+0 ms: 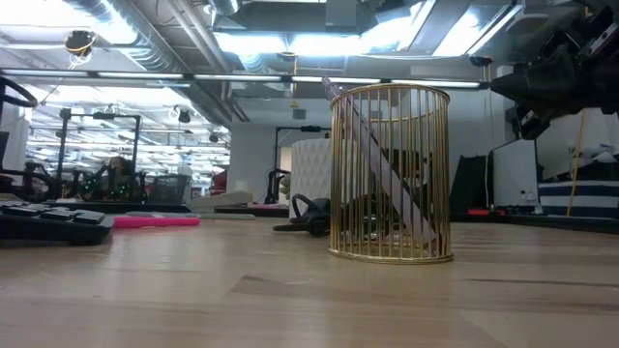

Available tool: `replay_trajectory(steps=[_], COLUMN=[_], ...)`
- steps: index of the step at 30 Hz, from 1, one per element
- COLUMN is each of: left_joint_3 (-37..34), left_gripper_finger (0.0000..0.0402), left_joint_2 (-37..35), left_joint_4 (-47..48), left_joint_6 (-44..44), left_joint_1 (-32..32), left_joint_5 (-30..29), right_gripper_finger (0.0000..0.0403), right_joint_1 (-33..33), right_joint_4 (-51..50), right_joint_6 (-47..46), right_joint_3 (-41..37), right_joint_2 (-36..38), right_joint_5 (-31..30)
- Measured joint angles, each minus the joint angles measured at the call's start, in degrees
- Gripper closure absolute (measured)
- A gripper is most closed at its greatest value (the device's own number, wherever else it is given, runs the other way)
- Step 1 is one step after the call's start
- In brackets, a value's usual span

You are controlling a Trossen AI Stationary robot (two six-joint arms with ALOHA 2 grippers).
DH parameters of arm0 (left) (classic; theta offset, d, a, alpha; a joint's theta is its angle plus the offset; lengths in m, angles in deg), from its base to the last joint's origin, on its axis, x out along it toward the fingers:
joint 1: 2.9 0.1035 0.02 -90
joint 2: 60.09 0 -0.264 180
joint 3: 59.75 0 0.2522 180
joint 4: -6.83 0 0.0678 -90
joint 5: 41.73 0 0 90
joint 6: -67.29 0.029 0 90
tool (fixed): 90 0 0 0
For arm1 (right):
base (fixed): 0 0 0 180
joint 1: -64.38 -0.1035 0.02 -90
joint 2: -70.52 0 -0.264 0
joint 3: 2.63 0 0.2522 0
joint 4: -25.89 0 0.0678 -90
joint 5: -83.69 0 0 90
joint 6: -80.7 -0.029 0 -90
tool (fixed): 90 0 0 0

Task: Screw lightbulb
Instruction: Insert the lightbulb into the lamp

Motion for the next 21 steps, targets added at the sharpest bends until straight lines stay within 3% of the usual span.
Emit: replay_trajectory(steps=[10,21], left_joint_3=[0.0,-3.2], left_gripper_finger=[0.0402,0.0401], left_joint_2=[0.0,-0.1], left_joint_4=[6.5,10.4], left_joint_6=[1.2,6.3], left_joint_1=[1.0,9.1], left_joint_5=[-9.8,-22.3], right_gripper_finger=[0.0391,0.0391], right_joint_1=[0.0,0.0], right_joint_4=[0.0,0.4], right_joint_6=[0.8,4.5], right_joint_3=[0.0,0.0], right_joint_2=[0.0,0.0], right_joint_5=[-0.1,-0.3])
